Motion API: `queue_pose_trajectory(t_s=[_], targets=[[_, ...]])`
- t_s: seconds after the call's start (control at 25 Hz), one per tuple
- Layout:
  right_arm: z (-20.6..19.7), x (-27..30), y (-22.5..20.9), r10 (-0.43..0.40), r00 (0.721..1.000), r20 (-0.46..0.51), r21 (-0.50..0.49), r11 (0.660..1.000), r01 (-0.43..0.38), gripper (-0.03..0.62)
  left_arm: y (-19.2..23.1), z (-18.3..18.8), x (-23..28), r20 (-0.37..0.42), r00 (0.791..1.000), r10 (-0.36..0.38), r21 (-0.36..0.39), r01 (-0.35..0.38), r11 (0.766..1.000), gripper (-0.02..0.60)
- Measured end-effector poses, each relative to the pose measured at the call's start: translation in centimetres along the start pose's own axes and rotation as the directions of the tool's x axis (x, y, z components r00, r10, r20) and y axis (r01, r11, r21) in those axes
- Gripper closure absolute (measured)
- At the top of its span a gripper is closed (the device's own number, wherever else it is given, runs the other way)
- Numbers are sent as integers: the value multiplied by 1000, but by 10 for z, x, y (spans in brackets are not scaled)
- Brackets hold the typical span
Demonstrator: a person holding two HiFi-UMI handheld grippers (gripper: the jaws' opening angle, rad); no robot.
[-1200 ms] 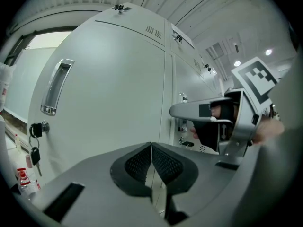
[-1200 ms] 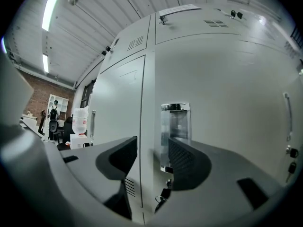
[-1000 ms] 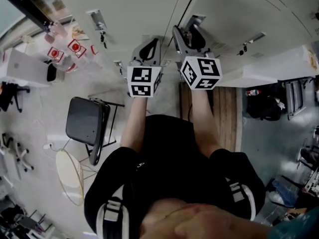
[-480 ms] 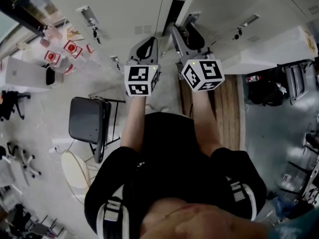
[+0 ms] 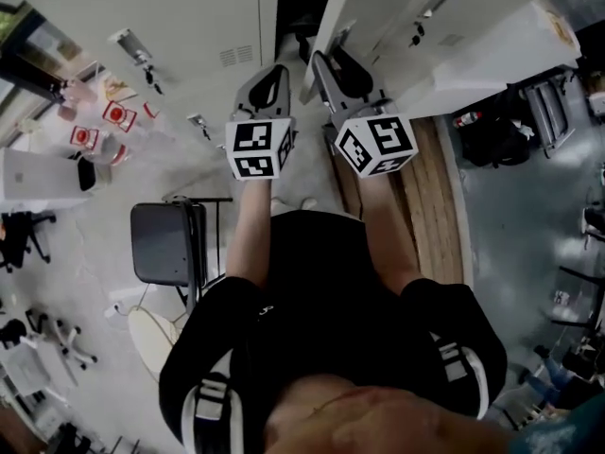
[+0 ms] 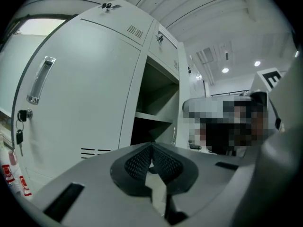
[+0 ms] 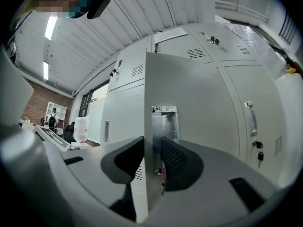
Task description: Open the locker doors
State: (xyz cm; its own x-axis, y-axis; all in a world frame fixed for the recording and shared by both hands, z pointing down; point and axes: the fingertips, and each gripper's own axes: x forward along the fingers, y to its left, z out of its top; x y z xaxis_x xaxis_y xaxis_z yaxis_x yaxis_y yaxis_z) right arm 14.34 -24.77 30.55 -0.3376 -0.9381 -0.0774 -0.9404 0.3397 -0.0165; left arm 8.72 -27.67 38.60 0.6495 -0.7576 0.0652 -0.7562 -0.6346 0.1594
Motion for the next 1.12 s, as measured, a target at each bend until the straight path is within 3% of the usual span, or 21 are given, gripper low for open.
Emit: queue_pose_trajectory(t_s=[0.72,1.12], targets=[[7,-57,-15,-89,996,19,-57,994,90,461,-81,-1,7,-15,988,-155,71,155,985,571],[9,-106,-36,-151,988,33,-8,988,152,470,-134,-8,4,-32,966,-255,102,257,961,571]])
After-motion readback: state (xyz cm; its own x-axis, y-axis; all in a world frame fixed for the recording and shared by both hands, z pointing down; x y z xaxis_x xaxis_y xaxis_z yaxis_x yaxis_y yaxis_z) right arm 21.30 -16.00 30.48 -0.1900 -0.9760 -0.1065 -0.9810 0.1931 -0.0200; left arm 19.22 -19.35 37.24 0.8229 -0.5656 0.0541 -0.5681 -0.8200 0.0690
